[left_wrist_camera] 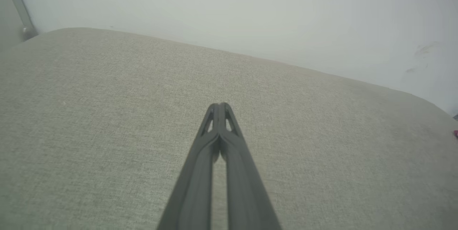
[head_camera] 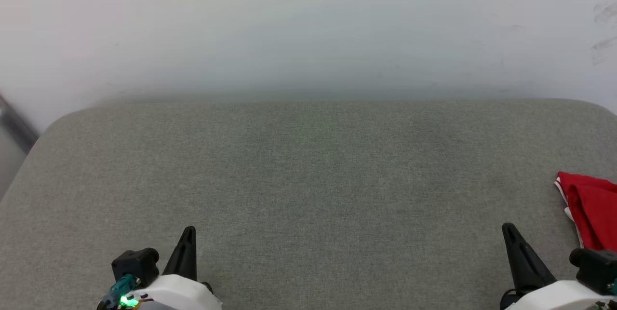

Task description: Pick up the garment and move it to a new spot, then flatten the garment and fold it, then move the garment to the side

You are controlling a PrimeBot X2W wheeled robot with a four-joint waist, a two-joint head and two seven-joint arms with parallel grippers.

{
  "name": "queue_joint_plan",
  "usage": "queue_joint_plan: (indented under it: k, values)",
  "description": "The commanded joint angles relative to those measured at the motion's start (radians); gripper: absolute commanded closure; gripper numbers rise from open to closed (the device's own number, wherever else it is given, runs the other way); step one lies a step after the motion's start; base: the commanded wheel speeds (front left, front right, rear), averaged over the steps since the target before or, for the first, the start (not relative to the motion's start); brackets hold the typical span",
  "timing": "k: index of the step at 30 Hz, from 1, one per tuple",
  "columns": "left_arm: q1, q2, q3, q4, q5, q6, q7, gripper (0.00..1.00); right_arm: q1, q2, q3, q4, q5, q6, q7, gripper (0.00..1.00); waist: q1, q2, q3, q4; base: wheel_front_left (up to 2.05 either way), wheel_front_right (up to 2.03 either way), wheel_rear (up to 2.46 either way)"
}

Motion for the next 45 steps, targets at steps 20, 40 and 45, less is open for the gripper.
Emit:
queue_joint_plan:
  k: [20, 40, 45]
  values:
    - [-0.042, -0.049, 0.113, -0.022, -0.300, -0.066, 0.086, 1.00, -0.098, -0.006, -0.011, 0.081, 0.370, 0.000, 0.001, 1.00, 0.0000, 0.0000, 0.008, -0.003, 0.00, 0.00, 0.00]
    - [-0.054, -0.089, 0.193, -0.027, -0.527, -0.116, 0.154, 1.00, -0.151, -0.004, -0.021, 0.154, 0.647, 0.000, 0.005, 1.00, 0.0000, 0.0000, 0.016, -0.007, 0.00, 0.00, 0.00]
    - [-0.057, -0.098, 0.210, -0.028, -0.577, -0.128, 0.169, 1.00, -0.162, -0.004, -0.024, 0.170, 0.707, 0.000, 0.006, 1.00, 0.0000, 0.0000, 0.018, -0.008, 0.00, 0.00, 0.00]
